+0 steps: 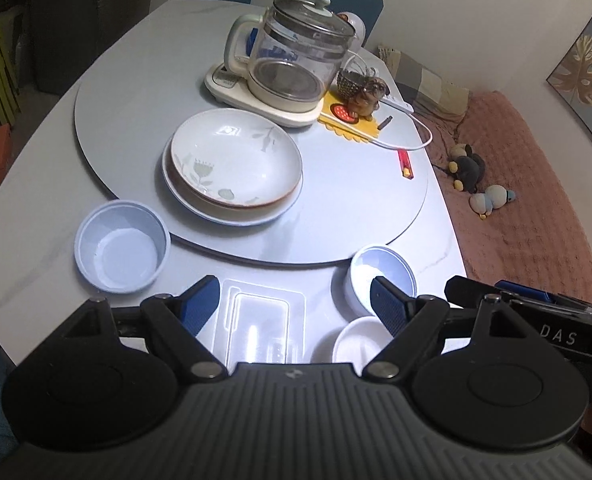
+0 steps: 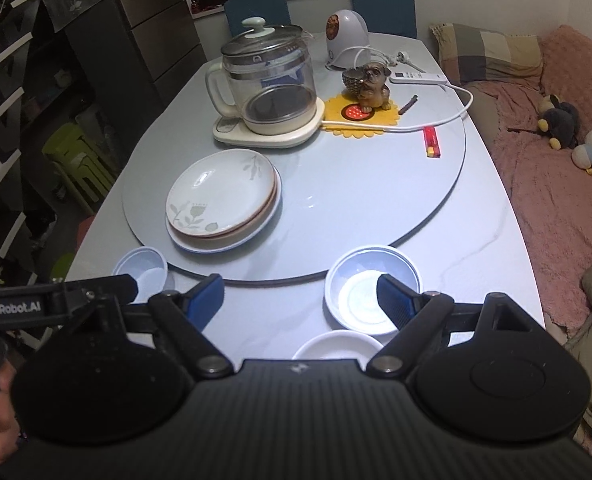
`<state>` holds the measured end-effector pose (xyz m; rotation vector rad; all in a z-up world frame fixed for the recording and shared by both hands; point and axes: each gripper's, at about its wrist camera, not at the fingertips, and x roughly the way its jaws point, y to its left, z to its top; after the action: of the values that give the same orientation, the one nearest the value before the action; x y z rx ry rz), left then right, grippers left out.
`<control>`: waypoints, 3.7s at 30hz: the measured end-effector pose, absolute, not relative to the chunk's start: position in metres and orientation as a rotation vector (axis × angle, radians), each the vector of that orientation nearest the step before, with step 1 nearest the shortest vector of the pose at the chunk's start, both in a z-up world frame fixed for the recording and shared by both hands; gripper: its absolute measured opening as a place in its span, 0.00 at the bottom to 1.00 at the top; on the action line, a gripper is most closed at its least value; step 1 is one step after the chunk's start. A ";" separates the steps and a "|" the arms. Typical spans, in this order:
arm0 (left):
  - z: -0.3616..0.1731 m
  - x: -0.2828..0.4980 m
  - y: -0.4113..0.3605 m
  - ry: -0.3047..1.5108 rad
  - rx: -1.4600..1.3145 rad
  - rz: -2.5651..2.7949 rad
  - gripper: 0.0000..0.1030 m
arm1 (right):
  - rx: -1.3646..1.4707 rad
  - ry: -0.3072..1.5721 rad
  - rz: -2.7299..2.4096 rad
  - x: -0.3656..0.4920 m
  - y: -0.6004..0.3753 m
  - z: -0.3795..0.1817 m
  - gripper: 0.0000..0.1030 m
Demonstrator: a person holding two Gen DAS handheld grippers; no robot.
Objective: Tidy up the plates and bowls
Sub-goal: 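Move both open tools toward the rim of the white bowl, then close the left tool on the white bowl rim while the right tool clamps it, then lift the white bowl with both tools and carry it beside the clear tray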
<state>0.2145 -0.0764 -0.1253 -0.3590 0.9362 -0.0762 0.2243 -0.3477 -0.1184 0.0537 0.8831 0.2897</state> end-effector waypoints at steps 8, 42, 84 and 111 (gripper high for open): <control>-0.162 0.212 -0.114 1.001 -0.397 -0.059 0.83 | 0.091 0.953 0.316 0.228 -0.391 -0.149 0.82; -0.273 0.252 -0.161 1.187 -0.470 -0.100 0.29 | 0.128 1.178 0.401 0.263 -0.422 -0.249 0.37; -0.224 0.218 -0.049 1.117 -0.575 0.017 0.26 | 0.071 1.171 0.538 0.254 -0.308 -0.204 0.22; -0.281 0.217 0.003 1.202 -0.537 0.073 0.32 | 0.033 1.229 0.483 0.250 -0.247 -0.258 0.25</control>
<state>0.2168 0.0028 -0.2814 -0.5371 1.2021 0.0734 0.2505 -0.2469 -0.2580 0.0331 1.2291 0.4828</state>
